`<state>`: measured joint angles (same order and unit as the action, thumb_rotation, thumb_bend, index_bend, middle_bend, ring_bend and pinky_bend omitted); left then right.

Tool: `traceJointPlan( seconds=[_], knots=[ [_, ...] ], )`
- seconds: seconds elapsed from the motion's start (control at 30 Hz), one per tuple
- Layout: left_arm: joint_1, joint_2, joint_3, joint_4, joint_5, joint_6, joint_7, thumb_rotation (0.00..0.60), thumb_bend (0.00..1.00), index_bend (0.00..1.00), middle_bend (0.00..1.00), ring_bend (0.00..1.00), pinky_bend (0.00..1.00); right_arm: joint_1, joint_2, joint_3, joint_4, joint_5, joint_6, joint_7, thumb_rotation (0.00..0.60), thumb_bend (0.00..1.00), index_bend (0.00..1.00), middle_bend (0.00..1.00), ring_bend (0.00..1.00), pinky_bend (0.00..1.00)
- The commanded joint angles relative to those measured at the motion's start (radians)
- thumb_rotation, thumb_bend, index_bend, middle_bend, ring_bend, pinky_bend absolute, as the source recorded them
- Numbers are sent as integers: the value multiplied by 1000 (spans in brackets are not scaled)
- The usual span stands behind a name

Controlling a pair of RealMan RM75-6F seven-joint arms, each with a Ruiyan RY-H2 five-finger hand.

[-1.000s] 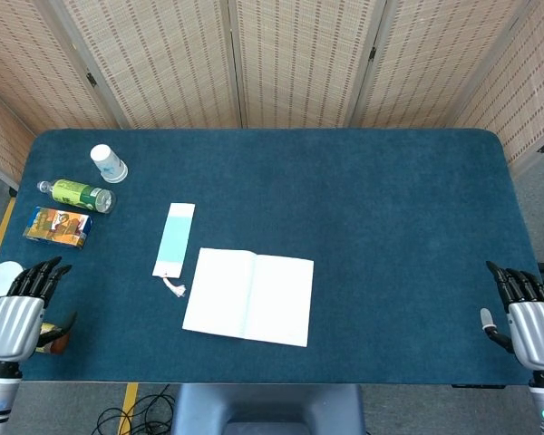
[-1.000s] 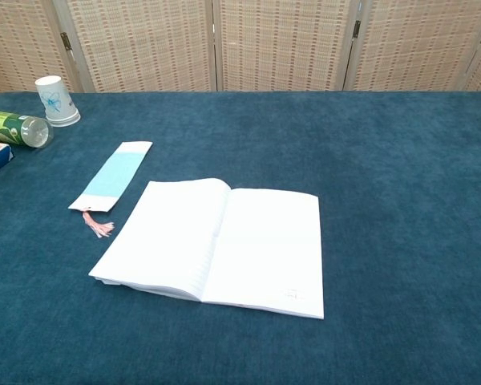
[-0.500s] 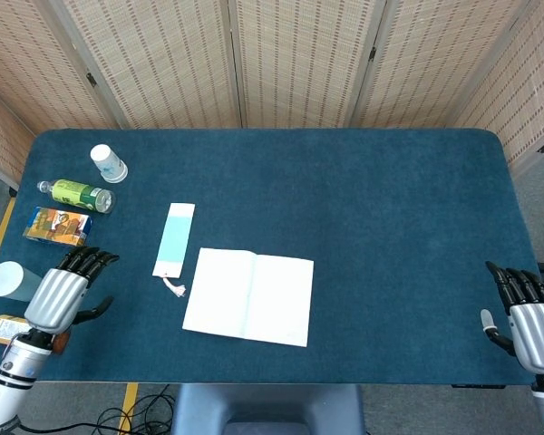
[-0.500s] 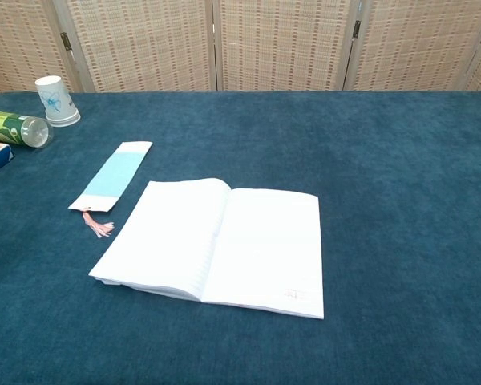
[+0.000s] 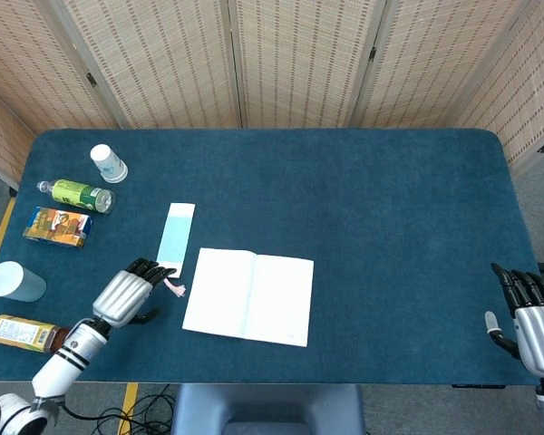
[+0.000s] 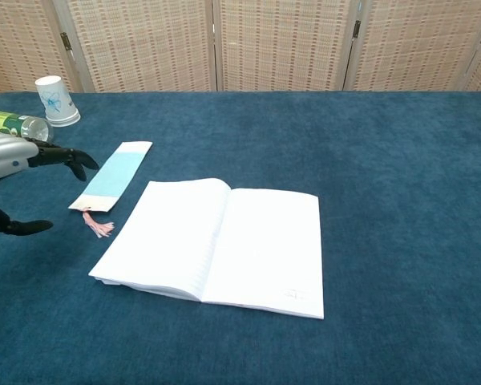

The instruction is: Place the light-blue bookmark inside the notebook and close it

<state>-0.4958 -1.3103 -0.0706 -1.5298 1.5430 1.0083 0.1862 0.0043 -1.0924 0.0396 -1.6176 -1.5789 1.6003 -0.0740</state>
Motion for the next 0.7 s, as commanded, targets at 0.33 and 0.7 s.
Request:
traceJointPlan(
  seconds=[0.33, 0.7],
  knots=[
    [-65, -52, -28, 49, -193, -120, 100, 600, 493, 114, 276, 195, 186, -5, -4, 3, 14, 9, -2, 16, 600, 388, 37, 186, 149, 162],
    [-76, -48, -8, 76, -303, -139, 185, 600, 497, 120, 276, 196, 185, 3, -11, 7, 22, 16, -20, 22, 600, 388, 35, 186, 149, 162]
  ],
)
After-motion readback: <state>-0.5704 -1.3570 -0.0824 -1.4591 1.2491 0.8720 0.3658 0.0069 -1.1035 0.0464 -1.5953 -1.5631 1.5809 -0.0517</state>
